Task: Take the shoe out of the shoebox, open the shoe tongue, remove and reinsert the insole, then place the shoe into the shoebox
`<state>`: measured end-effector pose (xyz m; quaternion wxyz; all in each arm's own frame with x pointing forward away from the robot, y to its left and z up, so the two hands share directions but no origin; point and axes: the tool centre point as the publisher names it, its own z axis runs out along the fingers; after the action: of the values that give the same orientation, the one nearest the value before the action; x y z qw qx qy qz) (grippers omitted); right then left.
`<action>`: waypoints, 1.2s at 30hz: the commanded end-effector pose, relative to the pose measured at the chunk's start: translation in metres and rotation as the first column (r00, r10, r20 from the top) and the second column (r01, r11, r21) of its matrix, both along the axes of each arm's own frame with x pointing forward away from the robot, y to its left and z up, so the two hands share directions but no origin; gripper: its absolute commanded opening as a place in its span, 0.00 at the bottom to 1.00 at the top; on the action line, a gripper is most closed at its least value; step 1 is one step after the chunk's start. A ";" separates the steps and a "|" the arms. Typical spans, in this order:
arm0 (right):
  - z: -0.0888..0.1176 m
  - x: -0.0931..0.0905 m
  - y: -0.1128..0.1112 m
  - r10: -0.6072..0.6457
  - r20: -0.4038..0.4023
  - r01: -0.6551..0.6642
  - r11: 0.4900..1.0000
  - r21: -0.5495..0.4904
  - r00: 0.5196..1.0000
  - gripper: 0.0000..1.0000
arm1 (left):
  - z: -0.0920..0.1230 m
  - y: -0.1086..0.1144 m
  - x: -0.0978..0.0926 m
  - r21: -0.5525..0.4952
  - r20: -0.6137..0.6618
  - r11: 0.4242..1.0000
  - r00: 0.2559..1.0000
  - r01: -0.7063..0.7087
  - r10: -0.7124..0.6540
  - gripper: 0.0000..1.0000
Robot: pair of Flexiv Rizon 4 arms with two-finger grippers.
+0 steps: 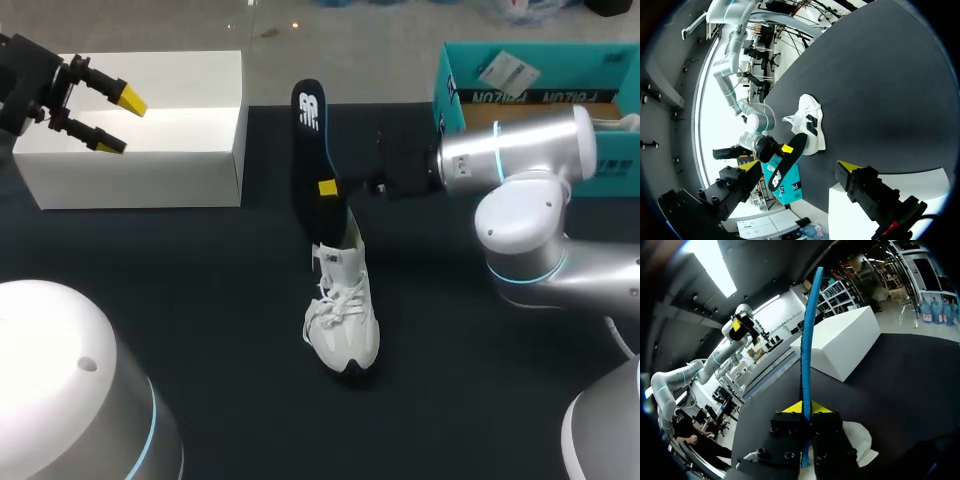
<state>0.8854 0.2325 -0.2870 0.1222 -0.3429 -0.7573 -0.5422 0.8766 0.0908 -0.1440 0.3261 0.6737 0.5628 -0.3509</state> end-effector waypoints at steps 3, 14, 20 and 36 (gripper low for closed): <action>-0.007 -0.012 -0.007 -0.012 -0.017 0.011 1.000 -0.020 1.000 0.00 | 0.001 0.000 0.000 0.004 0.001 1.000 1.000 0.000 0.000 1.00; 0.013 0.005 -0.013 -0.022 0.030 0.022 1.000 -0.006 0.999 0.00 | 0.001 0.000 0.000 0.004 0.001 1.000 1.000 0.000 0.000 1.00; 0.024 0.024 -0.026 -0.053 0.063 0.054 0.999 -0.007 0.997 0.00 | 0.001 0.000 0.000 0.004 0.001 1.000 1.000 0.000 0.000 1.00; 0.001 -0.003 -0.056 -0.095 -0.017 0.094 0.994 -0.057 0.995 0.00 | 0.001 0.000 0.000 0.004 0.001 1.000 1.000 0.000 0.000 1.00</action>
<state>0.8946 0.1839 -0.2866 0.0967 -0.3808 -0.7531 -0.5277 0.8766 0.0908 -0.1440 0.3261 0.6737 0.5628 -0.3508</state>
